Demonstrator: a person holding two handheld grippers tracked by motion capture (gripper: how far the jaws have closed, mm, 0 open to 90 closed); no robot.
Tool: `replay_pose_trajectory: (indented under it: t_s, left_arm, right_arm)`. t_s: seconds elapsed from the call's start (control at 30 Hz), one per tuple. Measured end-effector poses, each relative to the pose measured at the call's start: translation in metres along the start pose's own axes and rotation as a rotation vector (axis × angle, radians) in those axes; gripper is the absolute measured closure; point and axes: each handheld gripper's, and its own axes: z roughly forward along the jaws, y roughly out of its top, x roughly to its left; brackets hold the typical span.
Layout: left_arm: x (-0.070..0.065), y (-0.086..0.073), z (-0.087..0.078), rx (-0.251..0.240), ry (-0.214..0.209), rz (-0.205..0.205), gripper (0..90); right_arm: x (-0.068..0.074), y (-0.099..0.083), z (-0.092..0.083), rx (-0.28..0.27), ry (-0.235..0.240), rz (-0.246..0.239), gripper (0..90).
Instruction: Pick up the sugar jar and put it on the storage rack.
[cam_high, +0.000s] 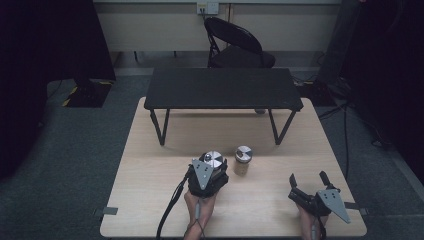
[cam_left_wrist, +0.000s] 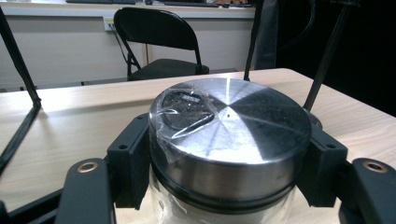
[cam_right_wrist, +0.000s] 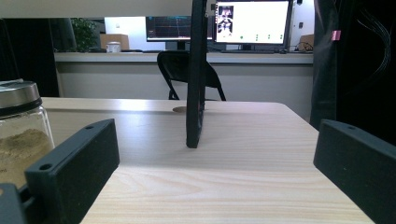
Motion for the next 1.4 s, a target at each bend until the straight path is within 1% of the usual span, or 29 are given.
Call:
replay_pose_trajectory:
  t_s: [0.07, 0.17, 0.27, 0.53, 0.7, 0.8, 0.87, 0.9, 0.93, 1.0, 1.1, 1.2, 1.23, 1.33, 1.37, 1.4]
  left_arm:
    - [0.001, 0.004, -0.002, 0.005, -0.001, -0.005, 31.5]
    - [0.005, 0.008, -0.006, 0.003, -0.018, -0.026, 31.5]
    - [0.005, 0.011, -0.008, 0.002, -0.016, -0.024, 31.5]
    - [0.007, 0.026, -0.014, -0.014, -0.022, -0.015, 31.6]
    - [0.011, 0.039, -0.016, -0.009, -0.03, -0.016, 31.6]
    - [0.013, 0.046, -0.017, -0.017, -0.031, -0.021, 31.6]
    - [0.015, 0.05, -0.017, -0.023, -0.033, -0.013, 31.6]
    - [0.014, 0.053, -0.018, -0.024, -0.027, -0.009, 31.6]
    - [0.016, 0.055, -0.018, -0.026, -0.027, -0.013, 31.6]
    - [0.021, 0.061, -0.017, -0.029, -0.043, -0.031, 31.6]
    - [0.021, 0.066, -0.017, -0.035, -0.034, -0.033, 31.6]
    - [0.025, 0.074, -0.015, -0.036, -0.046, -0.042, 31.6]
    - [0.025, 0.076, -0.014, -0.035, -0.046, -0.042, 31.6]
    - [0.025, 0.084, -0.011, -0.036, -0.04, -0.021, 31.6]
    - [0.026, 0.088, -0.009, -0.04, -0.038, -0.019, 31.6]
    - [0.026, 0.09, -0.008, -0.044, -0.036, -0.025, 31.6]
  right_arm:
    - [0.0, 0.0, 0.0, 0.0, 0.0, 0.0, 0.0]
    - [0.0, 0.0, 0.0, 0.0, 0.002, 0.0, 0.0]
    - [-0.001, 0.0, 0.001, 0.0, 0.005, 0.0, 0.0]
    - [-0.001, 0.0, 0.001, 0.0, 0.005, 0.0, 0.0]
    - [-0.001, 0.0, 0.001, 0.0, 0.006, 0.0, 0.0]
    - [-0.001, 0.0, 0.001, 0.0, 0.007, 0.0, 0.0]
    - [-0.001, 0.0, 0.001, 0.0, 0.007, -0.001, 0.0]
    - [-0.001, 0.0, 0.001, 0.0, 0.007, -0.001, 0.0]
    - [-0.001, 0.0, 0.001, 0.0, 0.007, -0.001, 0.0]
    - [-0.001, 0.0, 0.001, 0.0, 0.006, -0.001, 0.0]
    - [-0.001, 0.0, 0.001, 0.0, 0.006, -0.001, 0.0]
    - [0.0, 0.0, 0.001, 0.0, 0.003, -0.001, 0.0]
    - [0.0, 0.0, 0.001, 0.0, 0.003, -0.001, 0.0]
    - [0.0, 0.0, 0.001, 0.0, 0.0, -0.001, 0.0]
    - [0.0, 0.0, 0.001, 0.0, 0.0, -0.001, 0.0]
    - [0.0, 0.0, 0.001, 0.0, 0.0, -0.001, 0.0]
